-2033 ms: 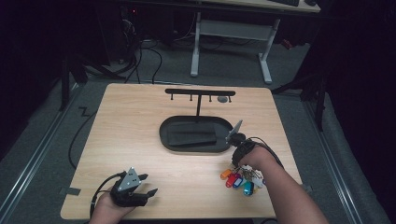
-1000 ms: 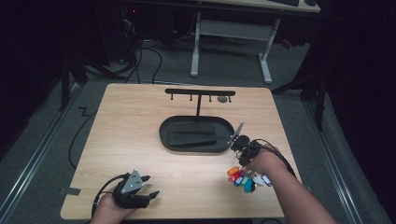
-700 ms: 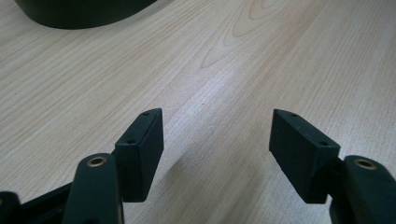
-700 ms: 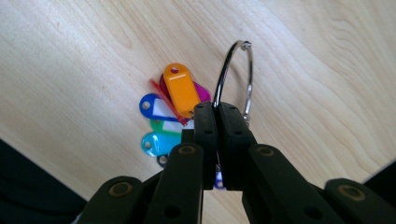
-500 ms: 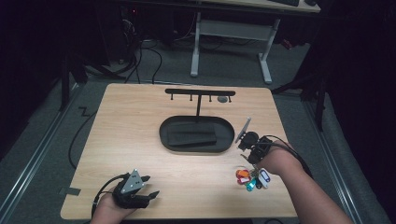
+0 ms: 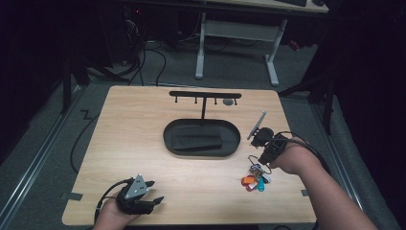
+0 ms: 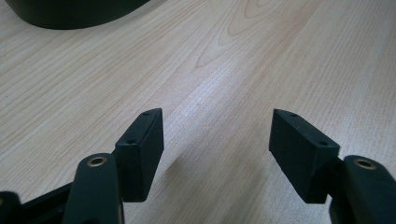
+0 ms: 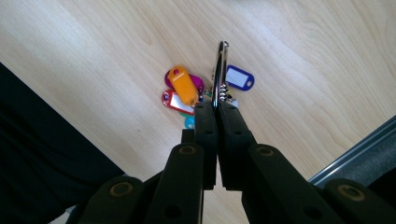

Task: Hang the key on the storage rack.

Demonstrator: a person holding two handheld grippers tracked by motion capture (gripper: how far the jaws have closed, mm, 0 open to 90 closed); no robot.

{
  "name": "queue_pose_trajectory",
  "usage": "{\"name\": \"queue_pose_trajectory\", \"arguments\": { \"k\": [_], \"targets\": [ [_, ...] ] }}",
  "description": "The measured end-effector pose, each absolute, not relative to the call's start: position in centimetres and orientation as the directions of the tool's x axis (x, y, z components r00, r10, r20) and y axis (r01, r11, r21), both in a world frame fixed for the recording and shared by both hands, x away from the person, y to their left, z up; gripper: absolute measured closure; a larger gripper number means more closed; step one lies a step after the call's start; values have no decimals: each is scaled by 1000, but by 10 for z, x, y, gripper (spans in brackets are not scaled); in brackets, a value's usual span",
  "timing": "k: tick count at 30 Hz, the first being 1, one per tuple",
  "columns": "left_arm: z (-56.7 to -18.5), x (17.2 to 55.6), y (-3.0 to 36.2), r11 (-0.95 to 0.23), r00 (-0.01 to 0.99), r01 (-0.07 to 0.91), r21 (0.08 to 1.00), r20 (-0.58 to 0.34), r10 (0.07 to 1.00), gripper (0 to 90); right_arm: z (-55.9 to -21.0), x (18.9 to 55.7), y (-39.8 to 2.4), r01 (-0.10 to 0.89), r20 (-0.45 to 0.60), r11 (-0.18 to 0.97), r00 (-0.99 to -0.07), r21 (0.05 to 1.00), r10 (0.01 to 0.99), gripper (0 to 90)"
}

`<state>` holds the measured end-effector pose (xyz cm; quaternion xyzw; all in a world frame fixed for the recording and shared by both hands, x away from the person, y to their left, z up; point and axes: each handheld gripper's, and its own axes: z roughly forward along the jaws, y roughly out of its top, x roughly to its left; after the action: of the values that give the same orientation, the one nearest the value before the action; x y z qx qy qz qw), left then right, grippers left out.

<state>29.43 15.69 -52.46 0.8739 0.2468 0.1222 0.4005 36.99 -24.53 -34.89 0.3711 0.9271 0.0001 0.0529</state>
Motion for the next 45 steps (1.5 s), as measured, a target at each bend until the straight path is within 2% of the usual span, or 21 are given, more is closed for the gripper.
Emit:
{"name": "queue_pose_trajectory", "arguments": {
  "k": [8, 20, 33, 45],
  "targets": [
    [-525, 294, 157, -559, 849, 335, 759, 14, 528, 361, -324, 372, -246, 697, -80, 711, -707, 92, 703, 881],
    [-526, 294, 159, -557, 848, 335, 760, 15, 530, 361, -293, 378, -244, 684, -111, 719, -711, 124, 695, 881],
    [-526, 293, 160, -553, 846, 342, 760, 7, 533, 360, -289, 386, -244, 690, -100, 711, -704, 135, 703, 881],
    [-525, 293, 165, -538, 837, 350, 767, 3, 548, 360, -281, 416, -226, 679, -105, 715, -709, 163, 697, 881]
  ]
}}
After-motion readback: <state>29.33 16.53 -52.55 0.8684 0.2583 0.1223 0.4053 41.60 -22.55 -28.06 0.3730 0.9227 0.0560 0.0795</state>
